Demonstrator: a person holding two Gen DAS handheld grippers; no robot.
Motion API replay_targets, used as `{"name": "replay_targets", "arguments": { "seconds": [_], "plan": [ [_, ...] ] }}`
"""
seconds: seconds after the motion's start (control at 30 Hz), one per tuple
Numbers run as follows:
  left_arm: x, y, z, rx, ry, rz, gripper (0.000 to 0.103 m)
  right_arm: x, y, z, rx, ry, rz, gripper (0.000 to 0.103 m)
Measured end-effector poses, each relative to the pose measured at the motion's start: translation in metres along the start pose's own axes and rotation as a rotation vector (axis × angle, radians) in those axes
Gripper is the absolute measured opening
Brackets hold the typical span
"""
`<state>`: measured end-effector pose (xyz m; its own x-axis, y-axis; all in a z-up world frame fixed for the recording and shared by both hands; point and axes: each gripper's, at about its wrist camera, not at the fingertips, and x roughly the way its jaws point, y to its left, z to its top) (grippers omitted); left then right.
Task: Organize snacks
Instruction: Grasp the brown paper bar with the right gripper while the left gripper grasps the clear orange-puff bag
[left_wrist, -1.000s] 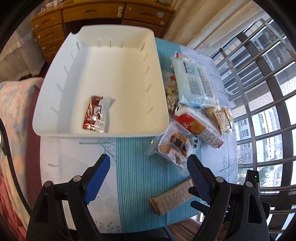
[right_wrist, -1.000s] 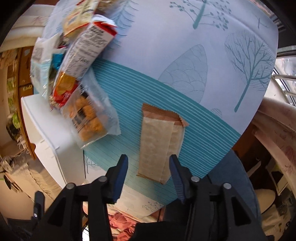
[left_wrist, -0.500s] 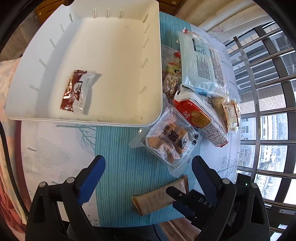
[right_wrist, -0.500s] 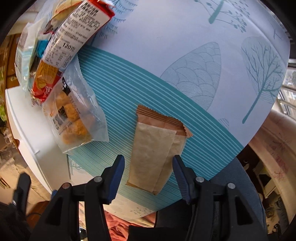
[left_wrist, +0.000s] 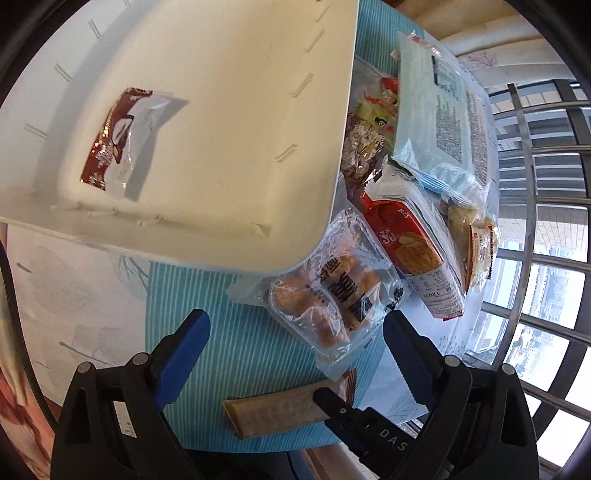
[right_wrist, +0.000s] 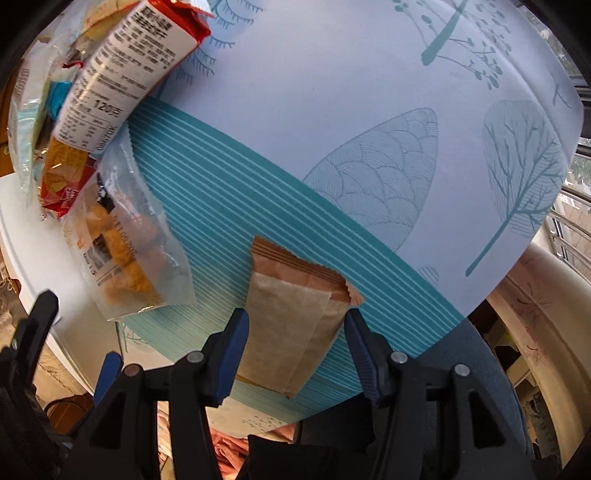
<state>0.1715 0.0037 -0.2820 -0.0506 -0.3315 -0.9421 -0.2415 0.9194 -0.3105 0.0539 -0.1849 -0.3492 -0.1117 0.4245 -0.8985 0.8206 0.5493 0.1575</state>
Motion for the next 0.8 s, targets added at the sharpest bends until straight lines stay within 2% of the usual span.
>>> {"name": "replay_targets", "arguments": {
  "seconds": [0.3, 0.43, 0.67, 0.8],
  "plan": [
    [0.031, -0.008, 0.011, -0.082, 0.050, 0.033, 0.097, 0.010, 0.018, 0.019, -0.061, 0.083, -0.040, 0.061],
    [0.039, -0.011, 0.017, -0.130, 0.048, 0.054, 0.102, 0.009, 0.027, 0.034, -0.071, 0.131, -0.048, 0.061],
    [0.050, -0.013, 0.027, -0.223, 0.041, 0.119, 0.102, 0.014, 0.035, 0.059, -0.066, 0.214, -0.037, 0.058],
    [0.053, -0.017, 0.029, -0.248, 0.036, 0.143, 0.103, 0.015, 0.026, 0.077, -0.056, 0.253, -0.016, 0.056]
  ]
}}
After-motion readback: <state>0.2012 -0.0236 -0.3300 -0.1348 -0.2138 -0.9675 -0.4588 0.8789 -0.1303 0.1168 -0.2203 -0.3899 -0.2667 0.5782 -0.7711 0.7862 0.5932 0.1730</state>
